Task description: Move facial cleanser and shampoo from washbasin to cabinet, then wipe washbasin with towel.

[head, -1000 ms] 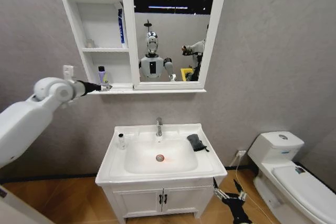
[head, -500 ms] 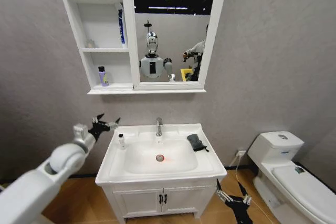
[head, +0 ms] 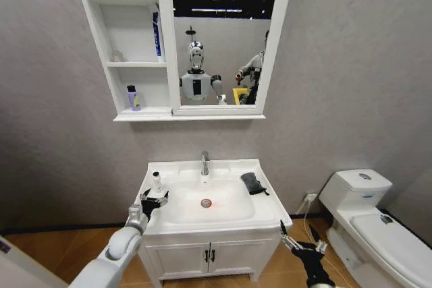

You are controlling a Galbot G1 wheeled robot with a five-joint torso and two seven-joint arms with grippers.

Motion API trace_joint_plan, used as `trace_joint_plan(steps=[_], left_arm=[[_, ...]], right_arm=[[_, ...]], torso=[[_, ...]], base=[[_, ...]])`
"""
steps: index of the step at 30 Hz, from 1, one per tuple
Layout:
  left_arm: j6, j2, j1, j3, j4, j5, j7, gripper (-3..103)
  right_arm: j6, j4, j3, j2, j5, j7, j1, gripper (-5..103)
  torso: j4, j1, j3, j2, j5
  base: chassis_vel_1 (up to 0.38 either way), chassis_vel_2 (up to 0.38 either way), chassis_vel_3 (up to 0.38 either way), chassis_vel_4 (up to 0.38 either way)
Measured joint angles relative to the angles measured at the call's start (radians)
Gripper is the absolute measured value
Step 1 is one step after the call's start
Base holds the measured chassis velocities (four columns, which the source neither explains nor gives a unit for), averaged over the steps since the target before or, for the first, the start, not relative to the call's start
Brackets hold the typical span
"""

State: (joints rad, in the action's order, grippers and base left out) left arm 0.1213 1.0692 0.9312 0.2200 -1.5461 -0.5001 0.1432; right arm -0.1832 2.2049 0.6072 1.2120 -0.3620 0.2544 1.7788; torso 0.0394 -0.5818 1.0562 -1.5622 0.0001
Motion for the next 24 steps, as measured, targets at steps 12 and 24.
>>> trace_joint_plan(steps=[12, 24], left_arm=[[-0.062, 0.097, -0.138, -0.001, 0.196, 0.061, -0.012, 99], [-0.09, 0.146, -0.252, -0.002, 0.333, 0.088, 0.036, 78]], right_arm=[[0.024, 0.04, -0.007, -0.017, 0.009, 0.0, 0.007, 100], [0.015, 0.021, -0.002, -0.02, 0.009, 0.001, 0.009, 100]], torso=[[0.0004, 0.0, 0.0, 0.0, -0.0001], [0.0003, 0.0, 0.0, 0.0, 0.0]], base=[[0.0, 0.0, 0.0, 0.0], [0.0, 0.0, 0.0, 0.0]])
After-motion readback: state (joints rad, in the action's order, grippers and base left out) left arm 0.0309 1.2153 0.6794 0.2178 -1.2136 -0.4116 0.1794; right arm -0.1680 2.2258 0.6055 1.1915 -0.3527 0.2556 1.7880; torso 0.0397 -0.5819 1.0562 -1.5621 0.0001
